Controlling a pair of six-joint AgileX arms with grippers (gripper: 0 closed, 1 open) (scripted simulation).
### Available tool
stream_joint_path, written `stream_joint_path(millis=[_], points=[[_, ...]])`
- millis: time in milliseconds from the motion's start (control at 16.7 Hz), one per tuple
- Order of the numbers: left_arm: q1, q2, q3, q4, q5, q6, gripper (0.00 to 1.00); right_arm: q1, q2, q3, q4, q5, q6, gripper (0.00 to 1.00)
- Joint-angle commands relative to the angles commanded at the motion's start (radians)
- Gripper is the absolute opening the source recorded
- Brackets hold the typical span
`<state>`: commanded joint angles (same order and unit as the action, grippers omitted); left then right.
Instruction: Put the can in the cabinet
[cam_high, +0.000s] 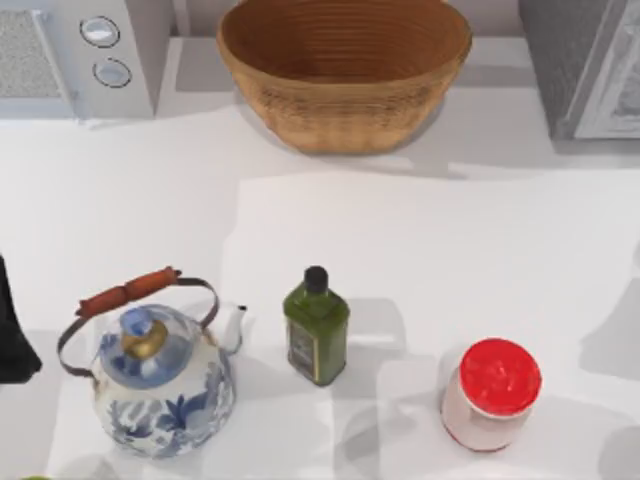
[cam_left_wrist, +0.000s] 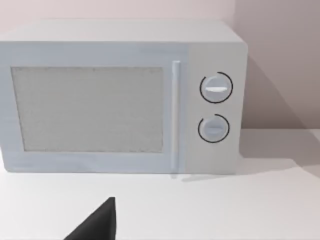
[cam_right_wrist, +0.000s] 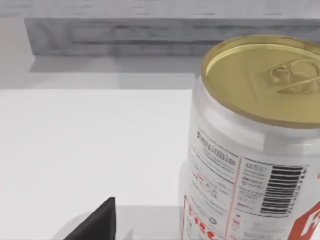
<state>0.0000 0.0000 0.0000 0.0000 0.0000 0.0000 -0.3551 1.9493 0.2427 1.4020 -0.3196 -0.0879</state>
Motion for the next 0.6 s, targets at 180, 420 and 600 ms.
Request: stream_joint_path(millis=[180, 420, 600], points=[[0.000, 0.000, 0.000, 0.000, 0.000, 0.000, 1.00, -0.017, 0.013, 0.031, -0.020, -0.010, -0.004, 1.00], [0.000, 0.000, 0.000, 0.000, 0.000, 0.000, 1.00, -0.015, 0.082, 0.146, -0.064, -0.005, -0.003, 1.00], [0.000, 0.000, 0.000, 0.000, 0.000, 0.000, 1.00, 0.032, 0.143, 0.211, -0.066, 0.039, 0.011, 1.00]])
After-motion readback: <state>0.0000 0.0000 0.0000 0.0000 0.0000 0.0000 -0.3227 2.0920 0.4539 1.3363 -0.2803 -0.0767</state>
